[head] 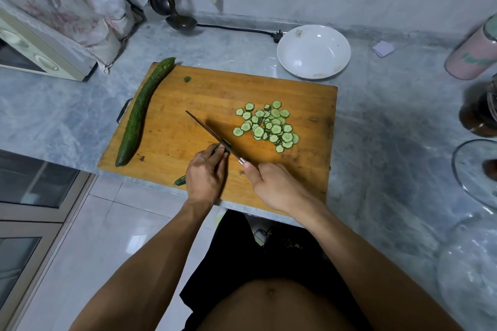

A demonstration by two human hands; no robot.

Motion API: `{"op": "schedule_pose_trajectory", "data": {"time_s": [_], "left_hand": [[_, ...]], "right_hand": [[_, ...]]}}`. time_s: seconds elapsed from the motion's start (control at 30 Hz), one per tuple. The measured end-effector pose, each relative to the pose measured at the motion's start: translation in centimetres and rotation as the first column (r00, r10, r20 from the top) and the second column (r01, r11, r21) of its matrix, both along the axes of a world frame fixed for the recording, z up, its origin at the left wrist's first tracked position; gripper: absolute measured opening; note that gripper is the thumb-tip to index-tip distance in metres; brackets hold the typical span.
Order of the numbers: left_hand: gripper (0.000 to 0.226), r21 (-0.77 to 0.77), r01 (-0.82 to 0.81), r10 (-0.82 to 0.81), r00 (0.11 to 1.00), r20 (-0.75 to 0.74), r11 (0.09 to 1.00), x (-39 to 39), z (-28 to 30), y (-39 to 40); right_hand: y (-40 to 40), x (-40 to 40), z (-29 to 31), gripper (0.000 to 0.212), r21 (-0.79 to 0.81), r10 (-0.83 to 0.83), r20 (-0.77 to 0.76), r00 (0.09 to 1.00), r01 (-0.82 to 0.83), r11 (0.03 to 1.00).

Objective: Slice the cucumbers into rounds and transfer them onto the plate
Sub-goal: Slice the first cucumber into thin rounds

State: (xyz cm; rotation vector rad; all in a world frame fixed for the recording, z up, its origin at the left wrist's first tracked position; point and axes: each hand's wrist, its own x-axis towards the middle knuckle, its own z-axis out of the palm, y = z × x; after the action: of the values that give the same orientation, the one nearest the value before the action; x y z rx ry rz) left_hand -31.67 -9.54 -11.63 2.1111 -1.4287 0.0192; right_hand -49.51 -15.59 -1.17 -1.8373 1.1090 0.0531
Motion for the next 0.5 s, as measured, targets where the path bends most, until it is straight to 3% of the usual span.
{"op": "schedule_pose_trajectory", "data": {"time_s": [0.23,0.5], "left_hand": [[0.025,-0.009,0.018,-0.019,1.000,-0.018,1.000,0.2,0.1,0.1],[0.021,-0.007,0.026,-0.027,0.999,-0.045,1.000,0.2,0.0,0.1]], "right_hand": [[0.7,-1.1,1.7,0.059,-0.067,0.052,0.011,0.999,-0.052,0.996],[1.3,-2.3,2.8,0.061,-0.036,0.068,-0.022,0.997,-0.069,0.997]]}}
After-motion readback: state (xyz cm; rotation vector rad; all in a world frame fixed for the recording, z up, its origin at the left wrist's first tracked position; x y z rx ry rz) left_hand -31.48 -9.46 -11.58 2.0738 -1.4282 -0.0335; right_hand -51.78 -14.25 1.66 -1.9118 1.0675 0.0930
